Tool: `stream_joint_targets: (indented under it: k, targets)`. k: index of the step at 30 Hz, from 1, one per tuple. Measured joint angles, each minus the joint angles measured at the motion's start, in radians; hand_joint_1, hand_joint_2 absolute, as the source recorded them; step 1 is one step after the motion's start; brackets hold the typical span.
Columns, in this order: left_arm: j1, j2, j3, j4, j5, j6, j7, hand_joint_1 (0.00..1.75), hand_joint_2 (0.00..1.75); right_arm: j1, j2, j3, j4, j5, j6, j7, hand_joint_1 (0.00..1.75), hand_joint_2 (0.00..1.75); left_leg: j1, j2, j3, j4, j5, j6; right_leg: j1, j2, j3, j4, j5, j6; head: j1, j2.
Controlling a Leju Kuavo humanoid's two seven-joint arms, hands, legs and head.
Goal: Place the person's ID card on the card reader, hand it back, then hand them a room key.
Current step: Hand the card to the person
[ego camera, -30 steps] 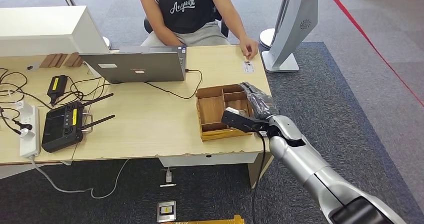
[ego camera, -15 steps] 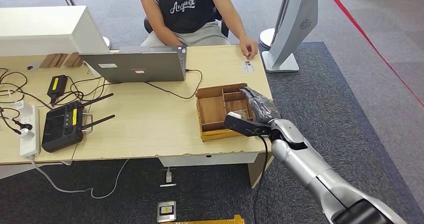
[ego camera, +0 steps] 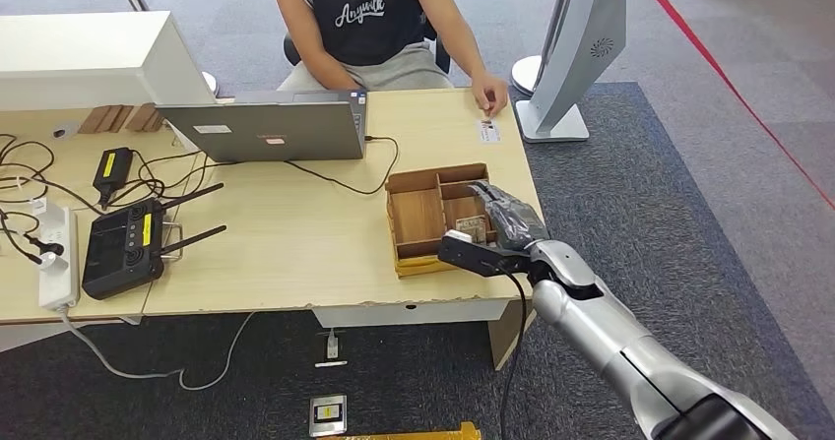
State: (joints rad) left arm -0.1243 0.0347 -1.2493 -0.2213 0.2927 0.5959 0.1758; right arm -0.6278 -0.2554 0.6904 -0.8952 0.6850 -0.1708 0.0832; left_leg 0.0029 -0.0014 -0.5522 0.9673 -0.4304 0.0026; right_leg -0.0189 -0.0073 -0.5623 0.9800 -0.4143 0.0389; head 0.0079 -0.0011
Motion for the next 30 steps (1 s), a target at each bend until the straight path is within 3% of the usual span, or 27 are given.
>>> stream_joint_targets:
  k: [5, 6, 7, 9, 10, 11, 15, 19, 25, 27, 30]
  targets:
    - [0.000, 0.000, 0.000, 0.000, -0.002, 0.004, 0.000, 0.00, 0.00, 0.005, 0.001, 0.008, 0.005, 0.001, 0.013, 0.000, 0.00, 1.75, 0.000, 0.000, 0.000, 0.000, 0.000, 0.000, 0.000, 0.000, 0.000, 0.000, 0.000, 0.000, 0.000, 0.000]
    - [0.000, 0.000, 0.000, 0.000, -0.003, 0.006, 0.000, 0.00, 0.00, 0.008, 0.001, 0.013, 0.006, 0.002, 0.021, 0.000, 0.11, 1.75, 0.000, 0.000, 0.000, 0.000, 0.000, 0.000, 0.000, 0.000, 0.000, 0.000, 0.000, 0.000, 0.000, 0.000]
    - [0.000, 0.000, 0.000, 0.000, -0.004, 0.007, 0.000, 0.00, 0.00, 0.010, 0.002, 0.018, 0.008, 0.004, 0.032, 0.000, 0.36, 1.75, 0.000, 0.000, 0.000, 0.000, 0.000, 0.000, 0.000, 0.000, 0.000, 0.000, 0.000, 0.000, 0.000, 0.000]
    - [0.000, 0.001, 0.000, 0.000, -0.009, 0.009, 0.000, 0.00, 0.00, 0.015, 0.002, 0.027, 0.009, 0.007, 0.049, 0.005, 1.11, 1.75, 0.000, 0.000, 0.000, 0.000, 0.000, 0.000, 0.000, 0.000, 0.000, 0.000, 0.000, 0.000, 0.000, 0.000]
    - [0.000, 0.002, 0.000, 0.000, -0.013, 0.009, 0.000, 0.00, 0.00, 0.017, 0.002, 0.029, 0.009, 0.008, 0.054, 0.009, 1.33, 1.75, 0.000, 0.000, 0.000, 0.000, 0.000, 0.000, 0.000, 0.000, 0.000, 0.000, 0.000, 0.000, 0.000, 0.000]
    - [0.000, 0.003, 0.000, 0.000, -0.015, 0.010, 0.000, 0.00, 0.00, 0.018, 0.001, 0.030, 0.009, 0.008, 0.055, 0.013, 1.40, 1.75, 0.000, 0.000, 0.000, 0.000, 0.000, 0.000, 0.000, 0.000, 0.000, 0.000, 0.000, 0.000, 0.000, 0.000]
    - [0.000, 0.004, 0.000, 0.000, -0.018, 0.011, 0.000, 0.00, 0.00, 0.022, 0.001, 0.030, 0.009, 0.009, 0.054, 0.023, 1.10, 1.75, 0.000, 0.000, 0.000, 0.000, 0.000, 0.000, 0.000, 0.000, 0.000, 0.000, 0.000, 0.000, 0.000, 0.000]
    - [0.000, 0.005, 0.000, 0.000, -0.018, 0.011, 0.000, 0.00, 0.00, 0.023, 0.001, 0.031, 0.009, 0.010, 0.051, 0.026, 1.17, 1.75, 0.000, 0.000, 0.000, 0.000, 0.000, 0.000, 0.000, 0.000, 0.000, 0.000, 0.000, 0.000, 0.000, 0.000]
    - [0.000, 0.005, 0.000, 0.000, -0.019, 0.012, 0.000, 0.00, 0.00, 0.022, 0.004, 0.038, 0.017, 0.010, 0.044, 0.026, 1.04, 1.75, 0.000, 0.000, 0.000, 0.000, 0.000, 0.000, 0.000, 0.000, 0.000, 0.000, 0.000, 0.000, 0.000, 0.000]
    - [0.000, 0.005, 0.000, 0.000, -0.021, 0.014, 0.002, 0.00, 0.00, 0.022, 0.006, 0.040, 0.021, 0.010, 0.042, 0.026, 1.16, 1.75, 0.000, 0.000, 0.000, 0.000, 0.000, 0.000, 0.000, 0.000, 0.000, 0.000, 0.000, 0.000, 0.000, 0.000]
    - [0.000, 0.005, 0.000, 0.000, -0.023, 0.021, 0.010, 0.00, 0.00, 0.021, 0.009, 0.044, 0.028, 0.010, 0.038, 0.026, 1.58, 1.75, 0.000, 0.000, 0.000, 0.000, 0.000, 0.000, 0.000, 0.000, 0.000, 0.000, 0.000, 0.000, 0.000, 0.000]
